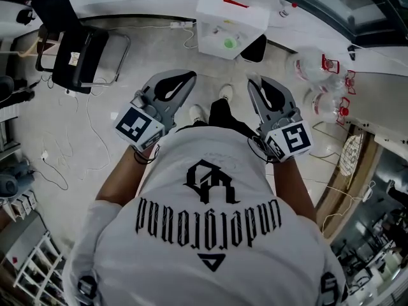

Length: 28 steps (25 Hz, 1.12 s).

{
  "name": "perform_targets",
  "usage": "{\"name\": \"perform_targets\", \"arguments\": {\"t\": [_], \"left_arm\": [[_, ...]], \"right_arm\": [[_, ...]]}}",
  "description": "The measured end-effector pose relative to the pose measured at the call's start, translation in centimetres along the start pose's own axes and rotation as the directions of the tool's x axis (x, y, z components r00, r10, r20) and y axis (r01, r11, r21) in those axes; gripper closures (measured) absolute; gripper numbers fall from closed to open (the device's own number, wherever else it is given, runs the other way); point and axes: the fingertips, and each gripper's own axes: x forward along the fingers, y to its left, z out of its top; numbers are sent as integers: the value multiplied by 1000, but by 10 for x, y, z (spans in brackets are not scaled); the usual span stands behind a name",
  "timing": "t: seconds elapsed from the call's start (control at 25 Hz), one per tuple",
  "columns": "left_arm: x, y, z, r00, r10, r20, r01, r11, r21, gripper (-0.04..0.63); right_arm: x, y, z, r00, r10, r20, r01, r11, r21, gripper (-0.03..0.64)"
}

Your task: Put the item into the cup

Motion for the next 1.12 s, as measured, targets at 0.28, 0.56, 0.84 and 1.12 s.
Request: {"name": "perform_targets", "arguments": {"t": [0.28, 0.56, 0.84, 1.12], "left_arm": [[29, 5, -7, 999, -15, -52, 14, 999, -30, 581], [66, 19, -21, 997, -5, -82, 2, 999, -32, 580], [100, 41, -47, 993, 17, -113, -23, 998, -54, 580], [121, 59, -96, 985, 15, -175, -24, 998, -52, 580]], "right_arm": [[16, -27, -12, 999, 24, -36, -23, 999, 22, 554], [34, -58, -38, 997, 41, -69, -36, 997, 73, 554], [58, -92, -75, 990, 50, -134, -35, 993, 114, 554], [84, -108, -127, 976, 84, -199, -56, 988, 144, 554]]}}
